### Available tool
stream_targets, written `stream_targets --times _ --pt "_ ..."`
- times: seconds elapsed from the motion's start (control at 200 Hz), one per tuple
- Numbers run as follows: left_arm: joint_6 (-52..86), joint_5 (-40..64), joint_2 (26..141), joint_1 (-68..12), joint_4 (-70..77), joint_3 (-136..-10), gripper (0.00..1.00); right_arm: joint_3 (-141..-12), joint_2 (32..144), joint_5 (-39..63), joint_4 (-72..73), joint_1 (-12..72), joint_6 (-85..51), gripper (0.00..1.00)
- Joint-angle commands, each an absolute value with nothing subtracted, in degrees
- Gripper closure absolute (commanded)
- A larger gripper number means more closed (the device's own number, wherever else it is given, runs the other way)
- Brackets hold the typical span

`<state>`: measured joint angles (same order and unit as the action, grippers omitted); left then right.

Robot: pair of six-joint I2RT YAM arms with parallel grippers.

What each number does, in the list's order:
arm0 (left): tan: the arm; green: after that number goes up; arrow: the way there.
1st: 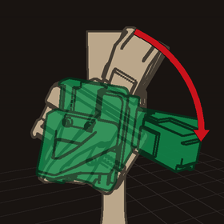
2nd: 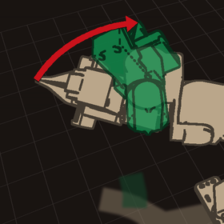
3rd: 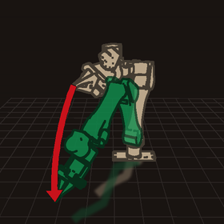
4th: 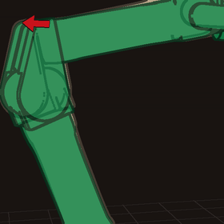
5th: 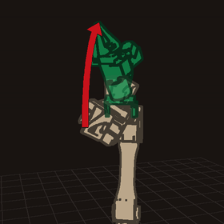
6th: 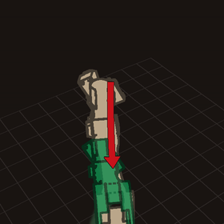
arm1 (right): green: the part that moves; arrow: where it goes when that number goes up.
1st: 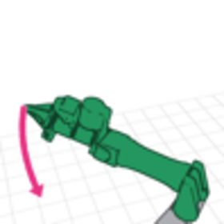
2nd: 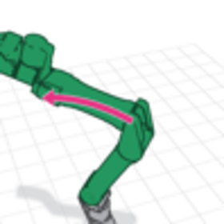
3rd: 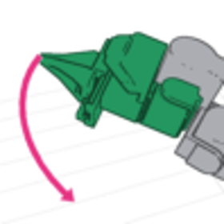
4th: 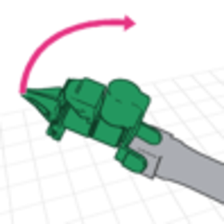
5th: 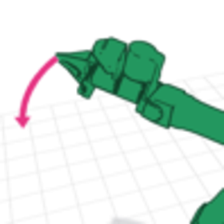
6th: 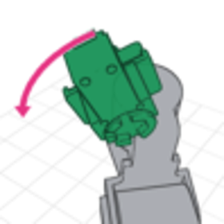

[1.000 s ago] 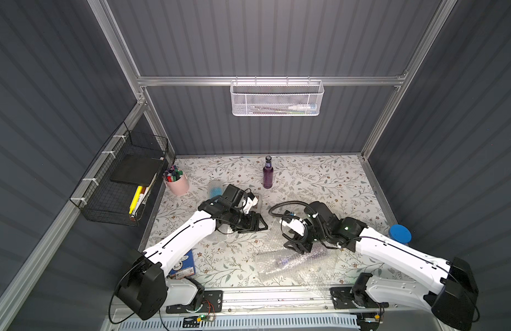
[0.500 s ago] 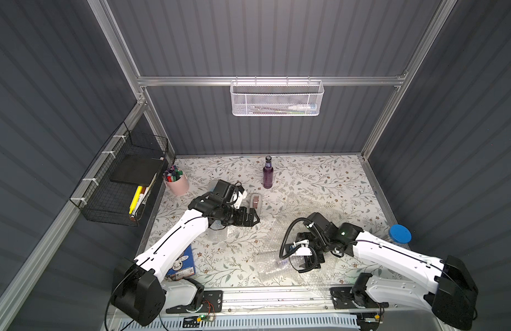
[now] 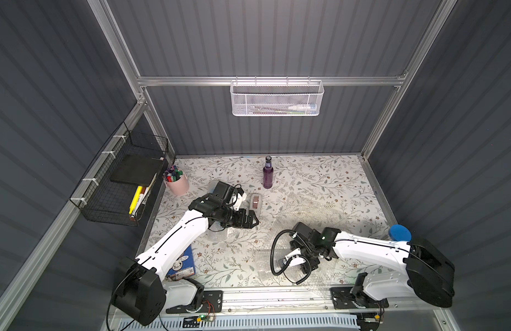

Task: Wrap wine bottles in bubble wrap
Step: Pick up the bubble wrap from the bubble wrap, then place the bubble wrap at the center of the board.

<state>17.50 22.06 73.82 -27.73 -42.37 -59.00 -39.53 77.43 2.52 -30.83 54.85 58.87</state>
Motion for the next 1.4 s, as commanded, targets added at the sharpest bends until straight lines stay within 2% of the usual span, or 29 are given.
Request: stream_targets --times 0.0,0.1,0.195,0.34,0.54,0.825,1.006,1.071,1.111,1.171,1.231,1.391 --pt "16.1 23.4 74.7 -27.2 -42.4 -58.2 0.01 -39.2 78.0 -1.3 -30.5 55.2 59.3 0.23" --pt "16.2 24.0 75.0 -27.2 -41.8 -57.7 0.01 -38.5 78.2 -1.1 -29.0 55.2 58.2 0.30" --pt "16.2 24.5 75.4 -27.1 -41.6 -57.5 0.00 -38.4 78.6 -1.4 -28.7 55.3 57.7 0.32" --pt "16.0 24.6 75.7 -27.1 -41.7 -57.8 0.01 -40.9 77.7 -1.6 -31.1 55.3 54.0 0.47" --pt "15.3 23.7 75.5 -27.0 -43.6 -59.7 0.01 -43.3 74.2 1.3 -34.2 55.3 50.6 0.59" --pt "13.5 19.3 72.1 -24.5 -50.1 -63.8 0.01 -49.8 70.2 5.3 -34.5 55.0 40.0 0.61" --pt "12.7 14.5 68.5 -18.0 -54.0 -66.2 0.01 -59.2 77.0 16.0 -34.4 54.8 21.2 0.63" --pt "12.9 12.9 67.5 -16.1 -54.4 -67.3 0.00 -61.9 80.3 17.1 -32.2 54.1 9.6 0.64" --pt "13.1 11.7 67.0 -15.7 -54.5 -67.8 0.00 -63.6 82.7 22.1 -30.5 53.4 5.5 0.65" --pt "13.1 11.4 66.3 -15.4 -54.7 -68.1 0.01 -66.3 85.6 22.4 -29.8 52.9 -3.3 0.66" --pt "13.2 11.4 65.7 -15.3 -55.1 -67.8 0.00 -68.9 88.8 28.1 -26.4 52.7 -8.4 0.65" --pt "13.7 12.6 63.8 -15.2 -55.2 -66.0 0.01 -79.0 100.9 30.6 -22.4 51.8 -26.3 0.64"
